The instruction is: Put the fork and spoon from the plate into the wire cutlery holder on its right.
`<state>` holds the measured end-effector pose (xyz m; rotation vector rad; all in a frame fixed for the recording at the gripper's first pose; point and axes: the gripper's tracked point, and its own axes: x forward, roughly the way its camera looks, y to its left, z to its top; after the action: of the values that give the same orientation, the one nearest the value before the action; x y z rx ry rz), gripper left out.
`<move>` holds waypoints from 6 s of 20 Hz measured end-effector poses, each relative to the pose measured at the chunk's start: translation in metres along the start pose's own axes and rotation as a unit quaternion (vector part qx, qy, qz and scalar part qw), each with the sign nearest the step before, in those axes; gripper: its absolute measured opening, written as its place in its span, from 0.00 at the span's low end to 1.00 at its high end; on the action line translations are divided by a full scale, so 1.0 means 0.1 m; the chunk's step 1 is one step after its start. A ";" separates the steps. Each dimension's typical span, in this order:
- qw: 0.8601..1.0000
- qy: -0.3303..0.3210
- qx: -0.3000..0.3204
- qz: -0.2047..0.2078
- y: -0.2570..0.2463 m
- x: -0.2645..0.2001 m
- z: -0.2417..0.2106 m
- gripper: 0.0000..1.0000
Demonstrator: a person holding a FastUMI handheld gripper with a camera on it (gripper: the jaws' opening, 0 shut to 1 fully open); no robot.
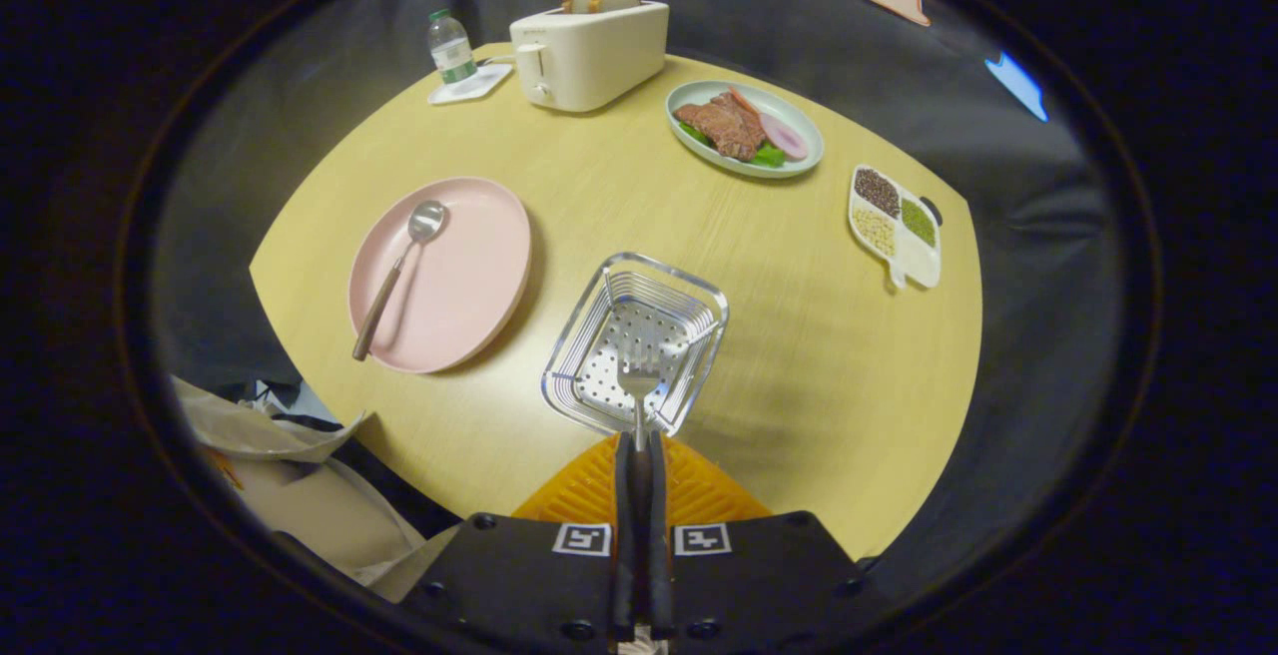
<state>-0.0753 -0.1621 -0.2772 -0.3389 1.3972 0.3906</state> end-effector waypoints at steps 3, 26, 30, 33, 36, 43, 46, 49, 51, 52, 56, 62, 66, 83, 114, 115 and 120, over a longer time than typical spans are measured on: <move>1.000 0.014 -0.012 0.001 0.00 0.01 0.04 0.09; 0.989 -0.137 0.059 0.016 0.50 -0.09 0.70 1.00; 0.972 -0.219 0.089 -0.005 0.79 -0.13 0.89 1.00; 0.958 -0.261 0.120 -0.005 1.08 -0.10 0.98 1.00; 0.950 -0.283 0.135 -0.012 1.30 -0.03 1.02 1.00; 0.948 -0.284 0.143 -0.006 1.86 0.44 1.00 1.00; 0.953 -0.274 0.131 -0.006 2.03 0.63 0.98 1.00; 0.959 -0.256 0.123 0.005 2.20 0.80 0.97 0.99; 0.963 -0.244 0.111 0.010 2.30 0.87 0.95 0.98; 0.965 -0.239 0.103 0.012 2.34 0.91 0.93 0.91; 0.972 -0.221 0.081 0.008 2.42 1.01 0.87 0.62; 0.976 -0.207 0.072 0.015 2.47 1.04 0.81 0.15; 0.980 -0.192 0.050 0.005 2.40 0.98 0.77 0.08; 0.989 -0.147 -0.001 -0.032 1.08 0.02 0.68 0.08; 0.994 0.081 -0.053 -0.041 0.11 -0.12 0.14 0.24; 0.996 0.071 -0.047 -0.036 0.15 -0.11 0.17 0.31; 1.000 -0.017 -0.007 -0.023 0.28 -0.19 0.43 0.70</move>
<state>-0.0525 -0.1194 -0.2520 -0.3743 1.3508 0.3669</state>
